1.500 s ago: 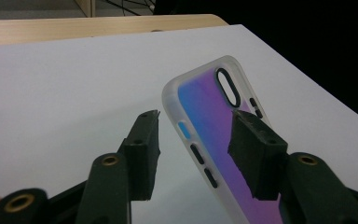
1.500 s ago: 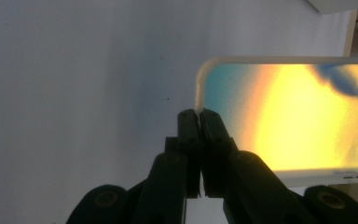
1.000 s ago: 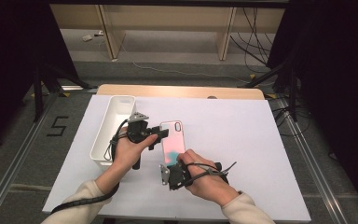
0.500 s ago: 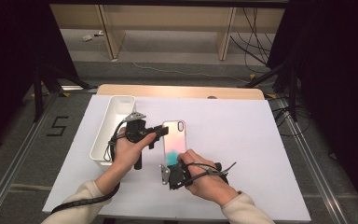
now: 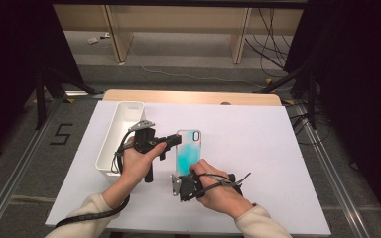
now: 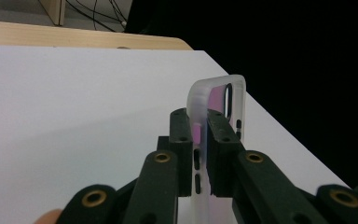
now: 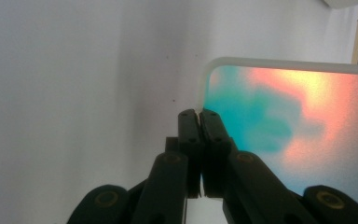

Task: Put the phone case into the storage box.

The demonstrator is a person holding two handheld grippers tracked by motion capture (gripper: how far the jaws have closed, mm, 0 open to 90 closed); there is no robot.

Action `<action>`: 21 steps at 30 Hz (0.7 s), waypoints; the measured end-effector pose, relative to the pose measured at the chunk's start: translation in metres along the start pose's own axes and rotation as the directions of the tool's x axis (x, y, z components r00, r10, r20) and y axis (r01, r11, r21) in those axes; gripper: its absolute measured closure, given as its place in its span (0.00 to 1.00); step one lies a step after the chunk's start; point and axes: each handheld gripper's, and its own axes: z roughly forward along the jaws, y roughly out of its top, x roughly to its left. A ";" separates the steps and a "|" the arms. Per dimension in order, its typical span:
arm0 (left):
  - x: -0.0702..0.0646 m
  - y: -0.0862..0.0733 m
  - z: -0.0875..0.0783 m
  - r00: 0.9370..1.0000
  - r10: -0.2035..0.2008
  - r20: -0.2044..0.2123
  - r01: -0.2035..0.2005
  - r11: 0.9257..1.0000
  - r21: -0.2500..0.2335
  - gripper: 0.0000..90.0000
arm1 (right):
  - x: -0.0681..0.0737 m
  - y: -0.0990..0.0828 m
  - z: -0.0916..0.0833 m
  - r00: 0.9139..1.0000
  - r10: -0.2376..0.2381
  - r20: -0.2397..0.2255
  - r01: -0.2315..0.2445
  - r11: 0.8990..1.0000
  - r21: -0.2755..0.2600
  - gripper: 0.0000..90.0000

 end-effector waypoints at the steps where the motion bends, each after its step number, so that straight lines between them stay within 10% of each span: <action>1: 0.000 0.000 0.000 1.000 0.001 0.002 -0.001 1.000 0.001 0.91 | 0.002 0.000 -0.001 1.000 0.021 -0.003 -0.021 1.000 0.014 0.99; 21: -0.004 0.003 -0.003 0.998 0.060 0.029 -0.060 0.998 -0.002 0.92 | -0.002 -0.001 0.001 1.000 0.016 0.014 -0.016 1.000 -0.001 0.98</action>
